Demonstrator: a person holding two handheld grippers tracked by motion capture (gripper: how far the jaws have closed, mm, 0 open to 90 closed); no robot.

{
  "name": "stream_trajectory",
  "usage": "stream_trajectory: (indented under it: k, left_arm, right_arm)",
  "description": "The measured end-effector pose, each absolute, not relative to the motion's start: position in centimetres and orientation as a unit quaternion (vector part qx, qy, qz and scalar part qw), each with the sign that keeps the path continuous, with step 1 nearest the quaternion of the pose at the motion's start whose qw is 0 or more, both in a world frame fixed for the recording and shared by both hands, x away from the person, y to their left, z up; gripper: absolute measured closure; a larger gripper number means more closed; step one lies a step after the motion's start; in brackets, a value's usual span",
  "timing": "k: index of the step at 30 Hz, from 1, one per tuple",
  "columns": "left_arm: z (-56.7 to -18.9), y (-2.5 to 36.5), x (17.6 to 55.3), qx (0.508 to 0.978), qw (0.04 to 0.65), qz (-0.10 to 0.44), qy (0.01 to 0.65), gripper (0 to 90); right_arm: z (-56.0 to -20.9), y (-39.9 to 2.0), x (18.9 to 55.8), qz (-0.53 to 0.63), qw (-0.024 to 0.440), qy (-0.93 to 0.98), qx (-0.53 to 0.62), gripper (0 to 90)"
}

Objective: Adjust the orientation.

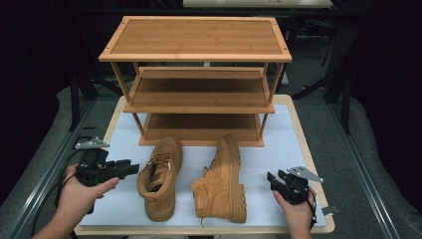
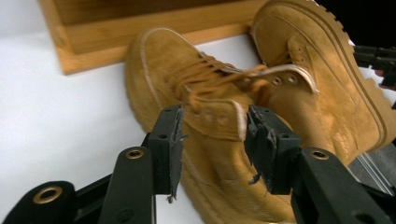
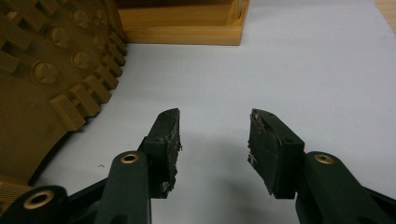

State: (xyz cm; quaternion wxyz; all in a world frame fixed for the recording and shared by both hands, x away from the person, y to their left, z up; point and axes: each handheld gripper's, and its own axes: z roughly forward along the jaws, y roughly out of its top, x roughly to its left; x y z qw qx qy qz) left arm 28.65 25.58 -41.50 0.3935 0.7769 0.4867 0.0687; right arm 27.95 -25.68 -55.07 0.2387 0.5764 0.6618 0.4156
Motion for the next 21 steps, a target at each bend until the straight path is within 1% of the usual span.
stream_trajectory:
  k: [4, 8, 10, 15, 16, 21]
  left_arm:
    - [-42.3, 24.4, 28.6, 0.779, 0.394, 0.058, 0.484, 54.5]
    - [-43.2, 23.9, 28.9, 0.777, 0.394, 0.056, 0.488, 55.6]
    - [-43.9, 23.6, 29.0, 0.779, 0.388, 0.060, 0.488, 61.8]
    - [-44.2, 23.4, 29.0, 0.787, 0.381, 0.068, 0.480, 68.6]
    - [-44.0, 23.2, 29.0, 0.794, 0.372, 0.075, 0.474, 71.9]
    - [-43.3, 23.4, 29.5, 0.809, 0.348, 0.066, 0.470, 76.6]
  right_arm:
    - [-55.1, -25.6, 28.0, 0.416, 0.234, 0.665, 0.575, 52.7]
    - [-55.1, -25.7, 28.0, 0.413, 0.231, 0.667, 0.576, 52.7]
    - [-55.2, -25.8, 28.0, 0.418, 0.230, 0.662, 0.578, 52.7]
    - [-55.2, -26.0, 28.0, 0.417, 0.227, 0.661, 0.582, 52.7]
    - [-55.2, -26.0, 28.1, 0.416, 0.225, 0.661, 0.582, 52.7]
    - [-55.2, -26.0, 28.1, 0.418, 0.224, 0.661, 0.582, 52.7]
